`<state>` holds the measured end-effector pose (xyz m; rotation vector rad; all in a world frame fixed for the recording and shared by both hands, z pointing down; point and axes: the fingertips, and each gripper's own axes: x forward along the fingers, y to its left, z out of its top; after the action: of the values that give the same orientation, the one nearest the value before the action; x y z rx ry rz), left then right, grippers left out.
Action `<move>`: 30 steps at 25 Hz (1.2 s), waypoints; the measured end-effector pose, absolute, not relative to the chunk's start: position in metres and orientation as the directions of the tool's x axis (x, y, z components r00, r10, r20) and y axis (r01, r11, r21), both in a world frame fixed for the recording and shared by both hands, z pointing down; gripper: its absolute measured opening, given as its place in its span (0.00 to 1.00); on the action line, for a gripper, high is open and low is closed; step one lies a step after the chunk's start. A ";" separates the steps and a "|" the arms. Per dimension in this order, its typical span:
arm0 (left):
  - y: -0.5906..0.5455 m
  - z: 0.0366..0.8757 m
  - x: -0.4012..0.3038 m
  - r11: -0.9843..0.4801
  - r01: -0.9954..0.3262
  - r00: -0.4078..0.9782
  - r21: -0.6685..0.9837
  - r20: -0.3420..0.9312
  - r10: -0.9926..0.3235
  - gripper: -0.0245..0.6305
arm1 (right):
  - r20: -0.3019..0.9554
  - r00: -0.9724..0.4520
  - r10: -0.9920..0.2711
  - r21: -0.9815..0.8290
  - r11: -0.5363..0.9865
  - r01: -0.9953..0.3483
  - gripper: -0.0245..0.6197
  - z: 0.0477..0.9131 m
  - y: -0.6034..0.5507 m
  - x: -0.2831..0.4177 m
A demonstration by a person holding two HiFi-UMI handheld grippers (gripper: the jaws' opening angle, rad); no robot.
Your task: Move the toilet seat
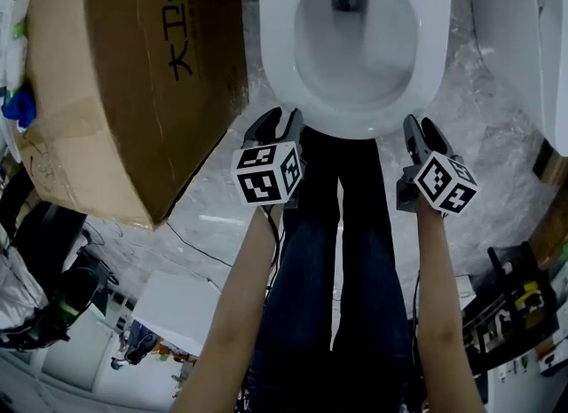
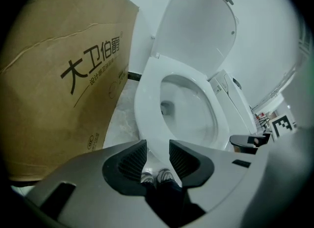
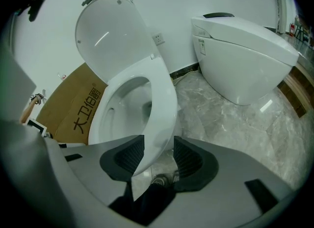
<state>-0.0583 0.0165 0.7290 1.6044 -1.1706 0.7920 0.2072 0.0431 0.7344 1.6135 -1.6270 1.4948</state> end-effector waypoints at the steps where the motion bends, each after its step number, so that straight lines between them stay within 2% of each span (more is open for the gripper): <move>1: 0.017 0.730 -0.057 -0.078 -0.942 0.334 0.327 0.887 -0.319 0.25 | 0.853 -0.256 -0.454 -0.392 -0.236 -0.889 0.32 0.736 0.043 0.207; 10: 0.024 0.743 -0.053 -0.058 -0.932 0.358 0.358 0.886 -0.294 0.30 | 0.854 -0.289 -0.433 -0.421 -0.247 -0.873 0.36 0.746 0.050 0.198; 30: 0.024 0.750 -0.048 -0.039 -0.922 0.379 0.386 0.874 -0.305 0.30 | 0.820 -0.361 -0.443 -0.493 -0.229 -0.840 0.40 0.754 0.045 0.182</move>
<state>-0.0478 0.0240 0.7498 1.5752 -1.1275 0.7262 0.1821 0.0446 0.7542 1.5252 -1.6908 1.6163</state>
